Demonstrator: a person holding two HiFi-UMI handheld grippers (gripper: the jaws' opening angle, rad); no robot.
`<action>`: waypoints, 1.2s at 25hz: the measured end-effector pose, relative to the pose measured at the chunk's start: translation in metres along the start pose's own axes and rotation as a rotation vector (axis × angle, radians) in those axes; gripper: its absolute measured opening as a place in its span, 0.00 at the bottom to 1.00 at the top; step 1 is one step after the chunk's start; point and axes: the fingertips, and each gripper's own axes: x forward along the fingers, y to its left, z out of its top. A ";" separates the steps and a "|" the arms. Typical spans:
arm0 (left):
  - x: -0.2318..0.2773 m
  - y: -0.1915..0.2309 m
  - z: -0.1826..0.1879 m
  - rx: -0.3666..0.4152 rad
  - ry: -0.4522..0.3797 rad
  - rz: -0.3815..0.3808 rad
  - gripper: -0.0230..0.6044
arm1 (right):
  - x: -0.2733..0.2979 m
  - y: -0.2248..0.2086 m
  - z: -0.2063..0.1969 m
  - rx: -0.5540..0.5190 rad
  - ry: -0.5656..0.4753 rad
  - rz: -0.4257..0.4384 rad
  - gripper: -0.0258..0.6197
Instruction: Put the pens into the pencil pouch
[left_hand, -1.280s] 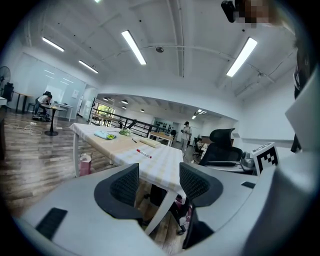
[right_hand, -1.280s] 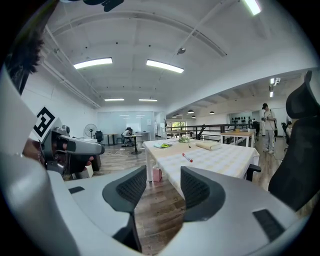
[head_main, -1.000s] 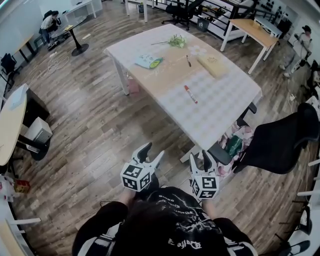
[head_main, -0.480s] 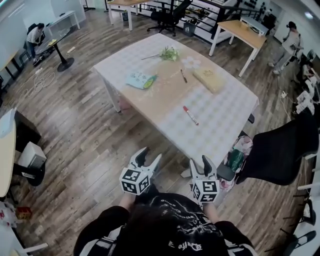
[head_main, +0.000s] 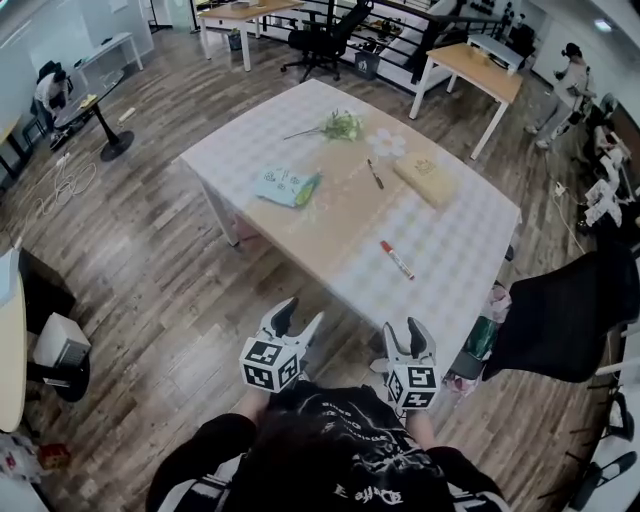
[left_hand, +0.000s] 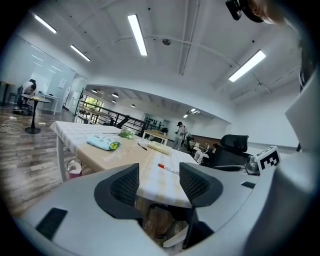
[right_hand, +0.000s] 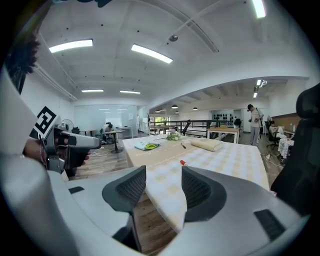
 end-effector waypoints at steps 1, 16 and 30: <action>0.001 0.006 0.004 0.003 0.000 -0.002 0.44 | 0.005 0.002 0.002 0.002 0.001 -0.005 0.37; 0.049 0.060 0.022 -0.001 0.034 0.050 0.44 | 0.079 -0.039 0.011 0.018 0.052 -0.027 0.37; 0.132 0.086 0.056 0.007 0.056 0.091 0.44 | 0.161 -0.071 0.029 -0.099 0.168 0.091 0.37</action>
